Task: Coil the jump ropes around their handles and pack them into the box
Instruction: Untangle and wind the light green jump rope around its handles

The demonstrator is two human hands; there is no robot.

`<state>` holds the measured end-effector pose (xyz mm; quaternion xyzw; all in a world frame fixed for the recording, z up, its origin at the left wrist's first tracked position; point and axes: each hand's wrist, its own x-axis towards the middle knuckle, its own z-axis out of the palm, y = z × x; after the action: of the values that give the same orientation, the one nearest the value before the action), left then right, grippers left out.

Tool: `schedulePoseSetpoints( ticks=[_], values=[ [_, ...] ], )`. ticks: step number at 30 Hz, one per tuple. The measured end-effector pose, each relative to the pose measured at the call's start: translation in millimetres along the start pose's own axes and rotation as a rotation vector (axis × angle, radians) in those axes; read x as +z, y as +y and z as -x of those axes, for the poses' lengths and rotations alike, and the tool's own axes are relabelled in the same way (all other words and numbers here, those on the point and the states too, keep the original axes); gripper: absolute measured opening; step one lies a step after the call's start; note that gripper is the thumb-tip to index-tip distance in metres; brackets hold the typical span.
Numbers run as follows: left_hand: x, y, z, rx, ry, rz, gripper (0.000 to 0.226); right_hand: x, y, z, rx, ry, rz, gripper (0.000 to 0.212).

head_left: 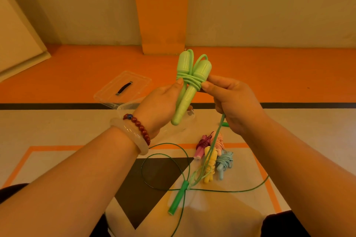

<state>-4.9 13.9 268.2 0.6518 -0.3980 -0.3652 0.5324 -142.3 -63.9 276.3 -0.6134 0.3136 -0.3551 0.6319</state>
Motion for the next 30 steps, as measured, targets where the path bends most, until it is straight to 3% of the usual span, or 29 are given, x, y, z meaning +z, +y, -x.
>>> schedulePoseSetpoints(
  ticks=[2,5,12,20,26,28,30],
  values=[
    [-1.9,3.0,0.4,0.010,0.089,-0.168,0.052,5.5,0.4,3.1,-0.017,0.017,-0.001,0.030],
    [2.0,6.0,1.2,0.038,0.199,-0.338,0.045,13.1,4.0,5.6,-0.026,0.051,-0.020,0.031],
    [19.5,-12.6,-1.3,0.135,0.361,-0.365,0.036,25.1,14.4,7.1,-0.109,0.072,0.098,0.031],
    [16.4,-24.0,-3.8,0.277,0.319,-0.554,0.031,15.2,16.6,5.2,-0.084,0.059,0.144,0.027],
    [15.5,-20.8,-6.7,0.171,0.197,-0.541,0.051,10.9,4.1,10.6,-0.042,-0.015,-0.030,0.031],
    [15.1,-21.1,-9.6,0.120,0.169,-0.457,0.049,8.4,4.1,8.6,-0.024,-0.067,-0.074,0.032],
    [15.8,-17.9,-10.0,0.055,0.126,-0.220,0.054,3.8,7.3,4.3,-0.025,-0.075,-0.059,0.032]
  ],
)
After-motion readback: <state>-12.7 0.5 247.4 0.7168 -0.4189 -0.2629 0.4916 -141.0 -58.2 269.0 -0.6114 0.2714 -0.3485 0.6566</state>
